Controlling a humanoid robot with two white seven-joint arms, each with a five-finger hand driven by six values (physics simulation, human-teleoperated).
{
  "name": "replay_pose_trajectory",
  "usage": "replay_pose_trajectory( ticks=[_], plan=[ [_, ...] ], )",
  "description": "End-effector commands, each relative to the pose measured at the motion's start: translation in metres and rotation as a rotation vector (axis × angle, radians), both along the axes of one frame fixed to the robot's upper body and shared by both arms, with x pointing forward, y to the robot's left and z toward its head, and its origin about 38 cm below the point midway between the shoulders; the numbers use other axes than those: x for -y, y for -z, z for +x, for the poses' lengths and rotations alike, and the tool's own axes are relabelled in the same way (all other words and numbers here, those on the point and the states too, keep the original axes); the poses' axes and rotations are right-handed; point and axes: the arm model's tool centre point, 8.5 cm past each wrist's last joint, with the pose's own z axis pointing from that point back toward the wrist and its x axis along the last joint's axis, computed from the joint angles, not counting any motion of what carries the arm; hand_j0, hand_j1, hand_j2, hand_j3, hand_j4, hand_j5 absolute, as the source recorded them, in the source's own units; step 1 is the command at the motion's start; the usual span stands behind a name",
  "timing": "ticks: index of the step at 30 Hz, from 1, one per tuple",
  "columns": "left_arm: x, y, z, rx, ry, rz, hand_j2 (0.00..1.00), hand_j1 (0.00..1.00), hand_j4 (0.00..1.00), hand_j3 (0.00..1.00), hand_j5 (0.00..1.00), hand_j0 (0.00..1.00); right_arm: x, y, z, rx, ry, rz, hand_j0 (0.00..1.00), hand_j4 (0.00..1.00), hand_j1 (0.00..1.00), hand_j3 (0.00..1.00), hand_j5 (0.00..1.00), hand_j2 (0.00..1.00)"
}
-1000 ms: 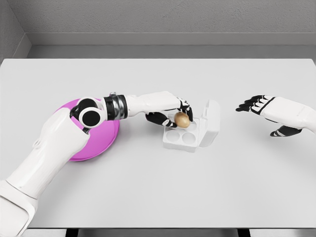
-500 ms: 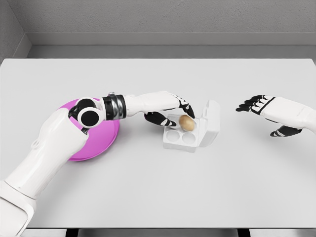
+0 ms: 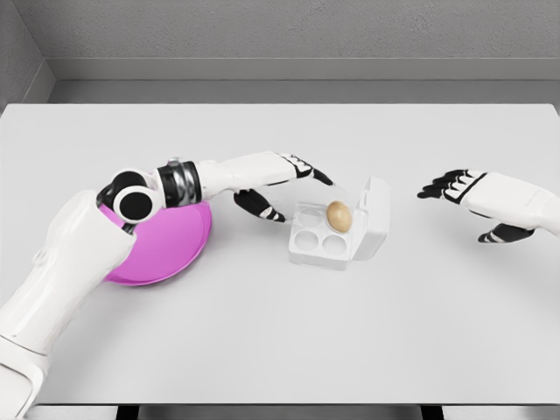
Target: Pack egg into the box and close the box lid
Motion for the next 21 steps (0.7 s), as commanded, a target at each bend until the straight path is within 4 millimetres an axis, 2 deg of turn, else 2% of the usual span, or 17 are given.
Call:
replay_pose_trajectory(
  ticks=[1,4,8,10,13,16,19,21],
  plan=[
    [-0.032,-0.017,0.006,0.040,-0.055,-0.012,1.00,1.00,1.00,1.00,1.00,1.00,-0.001,0.001,0.000,-0.005,0.000,0.006,1.00,1.00,1.00,1.00,1.00,1.00],
    [-0.064,-0.043,-0.005,0.118,-0.104,-0.059,1.00,1.00,1.00,1.00,1.00,1.00,-0.012,0.002,-0.004,-0.005,-0.035,0.008,1.00,1.00,1.00,1.00,1.00,1.00],
    [-0.108,-0.081,-0.029,0.211,-0.133,-0.144,1.00,1.00,1.00,1.00,1.00,1.00,-0.025,0.001,-0.009,-0.005,-0.075,0.013,1.00,1.00,1.00,1.00,1.00,1.00],
    [-0.143,-0.089,-0.042,0.288,-0.146,-0.189,1.00,1.00,1.00,1.00,1.00,1.00,-0.031,0.000,-0.011,-0.001,-0.095,0.020,1.00,1.00,1.00,1.00,1.00,1.00],
    [-0.195,-0.078,-0.055,0.264,-0.293,-0.266,1.00,1.00,1.00,1.00,1.00,1.00,-0.033,0.000,-0.011,0.002,-0.099,0.027,1.00,1.00,1.00,1.00,1.00,1.00],
    [-0.256,-0.057,-0.078,0.221,-0.469,-0.343,1.00,1.00,1.00,1.00,1.00,1.00,-0.039,-0.004,-0.013,0.012,-0.117,0.033,1.00,1.00,1.00,1.00,1.00,1.00],
    [-0.282,-0.039,-0.096,0.195,-0.561,-0.357,1.00,1.00,1.00,1.00,1.00,1.00,-0.045,-0.007,-0.015,0.022,-0.135,0.038,1.00,1.00,1.00,1.00,1.00,1.00],
    [-0.293,-0.037,-0.102,0.196,-0.593,-0.346,1.00,1.00,1.00,1.00,1.00,1.00,-0.049,-0.009,-0.016,0.029,-0.147,0.042,1.00,1.00,1.00,1.00,1.00,1.00]
  ],
)
